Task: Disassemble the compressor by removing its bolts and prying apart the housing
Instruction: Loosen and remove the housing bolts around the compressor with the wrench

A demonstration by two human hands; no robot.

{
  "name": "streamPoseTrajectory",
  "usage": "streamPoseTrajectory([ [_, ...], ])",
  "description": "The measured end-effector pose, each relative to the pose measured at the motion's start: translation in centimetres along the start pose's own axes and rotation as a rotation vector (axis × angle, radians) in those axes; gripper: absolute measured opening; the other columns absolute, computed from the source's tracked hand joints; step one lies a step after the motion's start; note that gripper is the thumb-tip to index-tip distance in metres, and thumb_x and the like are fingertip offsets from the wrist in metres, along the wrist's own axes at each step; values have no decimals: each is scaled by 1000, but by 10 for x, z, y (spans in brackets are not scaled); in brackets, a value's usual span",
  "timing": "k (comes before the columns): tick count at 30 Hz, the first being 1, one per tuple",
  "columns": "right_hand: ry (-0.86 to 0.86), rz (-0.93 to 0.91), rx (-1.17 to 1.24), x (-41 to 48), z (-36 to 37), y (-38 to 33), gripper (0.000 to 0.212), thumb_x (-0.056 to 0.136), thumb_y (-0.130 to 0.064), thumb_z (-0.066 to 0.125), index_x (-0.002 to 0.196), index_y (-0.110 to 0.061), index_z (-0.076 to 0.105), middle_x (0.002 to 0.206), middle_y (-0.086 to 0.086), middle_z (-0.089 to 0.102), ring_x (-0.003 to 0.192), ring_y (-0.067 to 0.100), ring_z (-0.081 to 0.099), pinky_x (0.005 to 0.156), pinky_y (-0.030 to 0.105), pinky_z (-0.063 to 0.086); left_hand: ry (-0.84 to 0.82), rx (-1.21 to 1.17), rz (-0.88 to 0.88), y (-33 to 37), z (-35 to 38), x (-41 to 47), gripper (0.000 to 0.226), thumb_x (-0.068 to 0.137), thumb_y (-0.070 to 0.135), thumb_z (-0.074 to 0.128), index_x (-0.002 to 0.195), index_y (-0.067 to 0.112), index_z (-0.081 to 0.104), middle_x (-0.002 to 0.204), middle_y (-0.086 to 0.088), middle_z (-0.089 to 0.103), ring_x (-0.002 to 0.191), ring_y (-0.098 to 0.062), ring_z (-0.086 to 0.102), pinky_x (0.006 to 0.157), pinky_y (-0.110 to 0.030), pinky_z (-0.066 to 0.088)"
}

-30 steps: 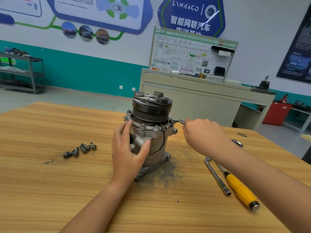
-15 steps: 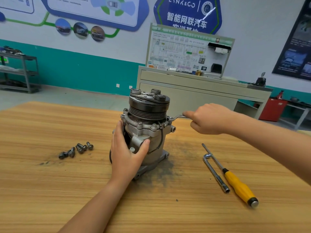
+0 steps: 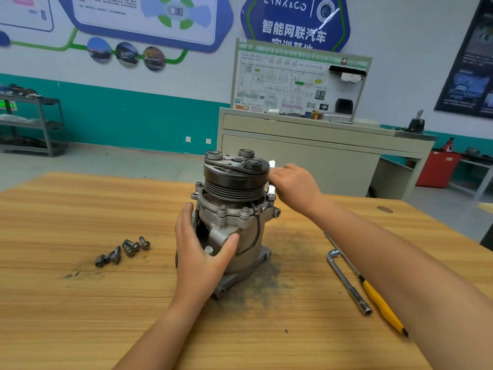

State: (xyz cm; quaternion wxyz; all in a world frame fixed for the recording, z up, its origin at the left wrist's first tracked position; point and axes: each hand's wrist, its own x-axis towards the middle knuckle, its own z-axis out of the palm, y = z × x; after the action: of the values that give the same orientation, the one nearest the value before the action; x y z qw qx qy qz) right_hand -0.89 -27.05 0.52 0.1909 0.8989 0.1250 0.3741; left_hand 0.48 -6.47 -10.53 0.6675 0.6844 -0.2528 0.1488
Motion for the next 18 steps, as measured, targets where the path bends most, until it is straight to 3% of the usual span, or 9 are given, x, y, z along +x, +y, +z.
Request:
streamPoseTrajectory([
  [3, -3, -16, -39, 5, -12, 5, 25, 61, 15, 70, 83, 1, 70, 73, 15, 70, 62, 27, 68, 58, 34, 53, 28, 6, 59, 2, -2, 1, 84, 71, 35, 74, 139, 32, 26, 135, 19, 27, 128, 5, 29, 107, -25, 31],
  [5, 49, 200, 19, 1, -23, 8, 26, 82, 3, 61, 107, 0, 65, 72, 15, 67, 62, 29, 64, 52, 32, 47, 83, 43, 130, 2, -3, 2, 71, 67, 36, 77, 126, 29, 39, 122, 8, 37, 113, 11, 37, 94, -7, 31],
  [7, 42, 451, 155, -9, -39, 6, 33, 95, -12, 48, 127, -6, 51, 75, 11, 62, 67, 31, 60, 54, 34, 43, 160, 89, 211, 3, -4, 2, 55, 66, 34, 78, 109, 21, 48, 103, 2, 45, 98, 10, 43, 83, -1, 32],
  [10, -52, 606, 388, -31, -66, -2, 25, 96, -18, 44, 116, -10, 55, 70, 9, 61, 63, 28, 58, 60, 43, 49, 183, 99, 255, 4, -4, 2, 39, 63, 35, 73, 90, 22, 48, 84, 3, 49, 79, -2, 47, 70, -2, 33],
  [14, -392, 578, 197, -61, -86, -16, 24, 94, -21, 42, 108, -15, 61, 71, 1, 59, 63, 17, 54, 57, 35, 46, 111, 148, 263, 3, -6, 3, 34, 68, 34, 74, 78, 35, 42, 61, 5, 46, 63, -10, 45, 53, -17, 35],
  [18, -416, 576, 150, -63, -87, -23, 31, 95, -22, 41, 122, -28, 55, 73, -4, 60, 60, 9, 53, 50, 27, 44, 96, 163, 253, 3, -7, 3, 36, 71, 25, 79, 79, 30, 44, 54, 7, 40, 56, -10, 44, 49, -23, 33],
])
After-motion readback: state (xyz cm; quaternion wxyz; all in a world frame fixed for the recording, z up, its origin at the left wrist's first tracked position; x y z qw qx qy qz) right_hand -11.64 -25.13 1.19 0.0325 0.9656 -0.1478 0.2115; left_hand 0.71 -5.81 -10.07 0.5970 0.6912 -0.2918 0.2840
